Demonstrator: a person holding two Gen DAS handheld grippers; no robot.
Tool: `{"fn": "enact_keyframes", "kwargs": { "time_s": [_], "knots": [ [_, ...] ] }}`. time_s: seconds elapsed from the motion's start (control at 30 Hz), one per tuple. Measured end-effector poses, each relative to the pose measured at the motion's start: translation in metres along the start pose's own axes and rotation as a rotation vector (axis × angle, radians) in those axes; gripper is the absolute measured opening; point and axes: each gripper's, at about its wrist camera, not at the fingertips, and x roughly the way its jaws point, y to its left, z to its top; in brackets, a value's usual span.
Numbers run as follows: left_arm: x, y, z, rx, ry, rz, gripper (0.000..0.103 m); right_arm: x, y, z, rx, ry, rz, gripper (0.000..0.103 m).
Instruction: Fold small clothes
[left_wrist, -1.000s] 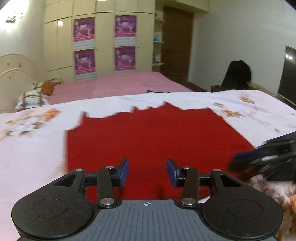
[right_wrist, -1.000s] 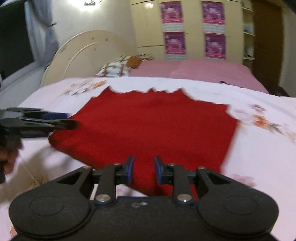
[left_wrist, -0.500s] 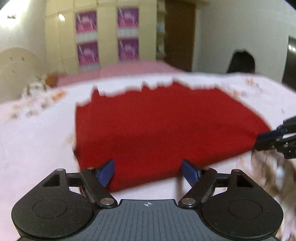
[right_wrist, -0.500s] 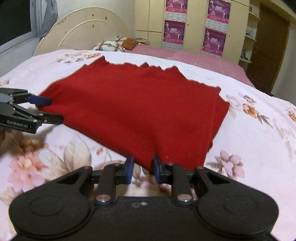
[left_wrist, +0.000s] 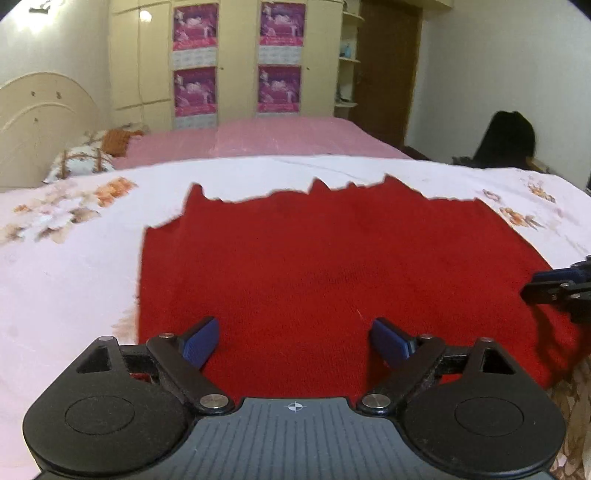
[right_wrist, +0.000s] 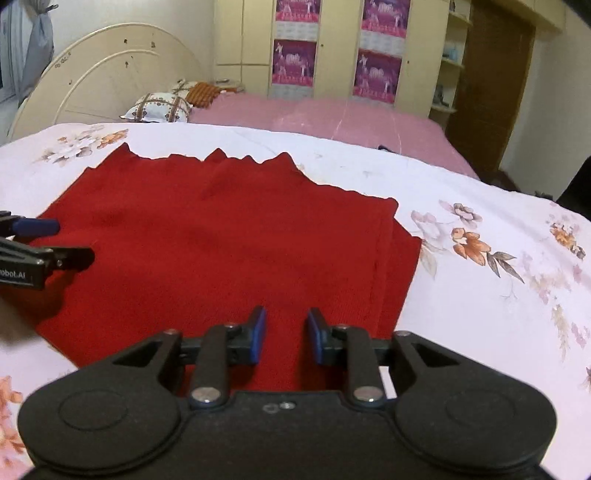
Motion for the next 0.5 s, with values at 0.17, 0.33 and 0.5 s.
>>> {"fn": "enact_keyframes", "kwargs": {
  "time_s": [0.17,0.33,0.5],
  "knots": [
    [0.012,0.006,-0.005,0.0,0.005,0.02,0.093,-0.016,0.001,0.003,0.02,-0.105,0.038,0.025],
    [0.01,0.007,-0.002,-0.001,0.015,0.022,0.093,0.012,0.005,0.001,-0.023,-0.03,0.016,0.026],
    [0.01,0.005,-0.002,-0.003,0.017,0.031,0.093,0.013,0.002,0.003,-0.022,-0.023,0.027,0.027]
  ]
}}
